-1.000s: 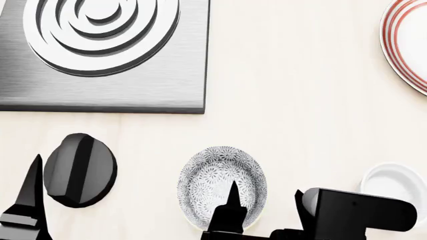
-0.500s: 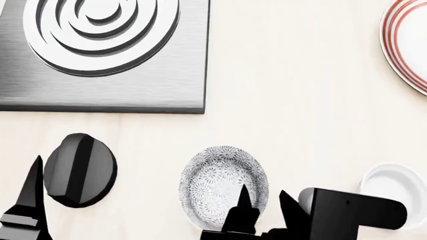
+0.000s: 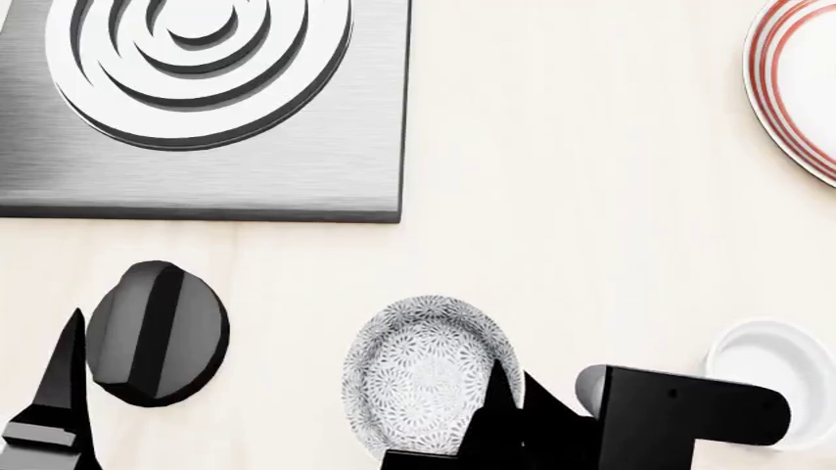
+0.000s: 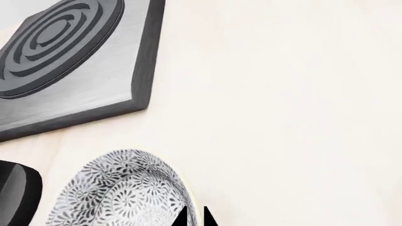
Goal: Pick the akita bowl next to the ramekin and place it on the plate.
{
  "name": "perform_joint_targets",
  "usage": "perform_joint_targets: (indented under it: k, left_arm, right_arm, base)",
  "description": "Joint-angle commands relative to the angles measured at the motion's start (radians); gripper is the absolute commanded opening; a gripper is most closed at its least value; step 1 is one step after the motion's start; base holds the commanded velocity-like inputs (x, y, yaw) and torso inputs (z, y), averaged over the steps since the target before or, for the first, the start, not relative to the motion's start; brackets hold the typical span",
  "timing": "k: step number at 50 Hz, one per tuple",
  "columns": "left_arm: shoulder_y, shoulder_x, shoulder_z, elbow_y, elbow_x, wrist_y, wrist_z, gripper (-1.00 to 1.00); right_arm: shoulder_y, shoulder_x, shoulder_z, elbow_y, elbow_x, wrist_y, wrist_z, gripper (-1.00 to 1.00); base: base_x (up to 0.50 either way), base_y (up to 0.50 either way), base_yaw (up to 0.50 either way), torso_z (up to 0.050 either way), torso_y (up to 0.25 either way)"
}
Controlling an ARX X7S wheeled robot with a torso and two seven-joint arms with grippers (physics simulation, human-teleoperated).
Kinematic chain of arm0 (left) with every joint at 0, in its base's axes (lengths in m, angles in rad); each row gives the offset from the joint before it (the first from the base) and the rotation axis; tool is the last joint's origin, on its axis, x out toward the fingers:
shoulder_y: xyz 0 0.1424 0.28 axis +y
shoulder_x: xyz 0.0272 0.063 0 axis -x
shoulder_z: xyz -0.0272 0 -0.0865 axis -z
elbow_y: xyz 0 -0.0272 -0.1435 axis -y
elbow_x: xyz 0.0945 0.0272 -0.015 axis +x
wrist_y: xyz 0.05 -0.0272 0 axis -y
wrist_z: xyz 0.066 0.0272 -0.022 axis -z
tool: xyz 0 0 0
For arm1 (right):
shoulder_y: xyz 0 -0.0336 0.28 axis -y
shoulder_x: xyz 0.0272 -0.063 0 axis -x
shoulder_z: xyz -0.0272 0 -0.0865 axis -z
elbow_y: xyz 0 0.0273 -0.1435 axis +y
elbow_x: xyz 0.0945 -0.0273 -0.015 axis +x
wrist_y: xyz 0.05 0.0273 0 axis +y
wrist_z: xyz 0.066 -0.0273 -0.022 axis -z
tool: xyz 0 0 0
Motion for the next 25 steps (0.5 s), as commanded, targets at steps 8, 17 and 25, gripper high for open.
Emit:
perform_joint_targets:
  k: [8, 17, 25]
  left_arm:
    - [-0.004, 0.019, -0.029, 0.002, 0.001, 0.001, 0.024, 1.00]
    - [-0.006, 0.018, -0.029, 0.001, -0.001, 0.002, 0.024, 1.00]
    - [-0.010, 0.017, -0.029, 0.004, -0.004, 0.001, 0.024, 1.00]
  right_arm:
    - [0.051, -0.004, 0.052, -0.080, 0.052, 0.013, 0.009, -1.00]
    - [0.087, -0.009, 0.089, -0.131, 0.108, -0.011, 0.034, -1.00]
    - [0.167, 0.002, 0.122, -0.159, 0.200, 0.007, 0.066, -1.00]
  base:
    - [0.00, 0.00, 0.00, 0.000, 0.000]
    - [0.00, 0.00, 0.00, 0.000, 0.000]
    - [0.00, 0.00, 0.00, 0.000, 0.000]
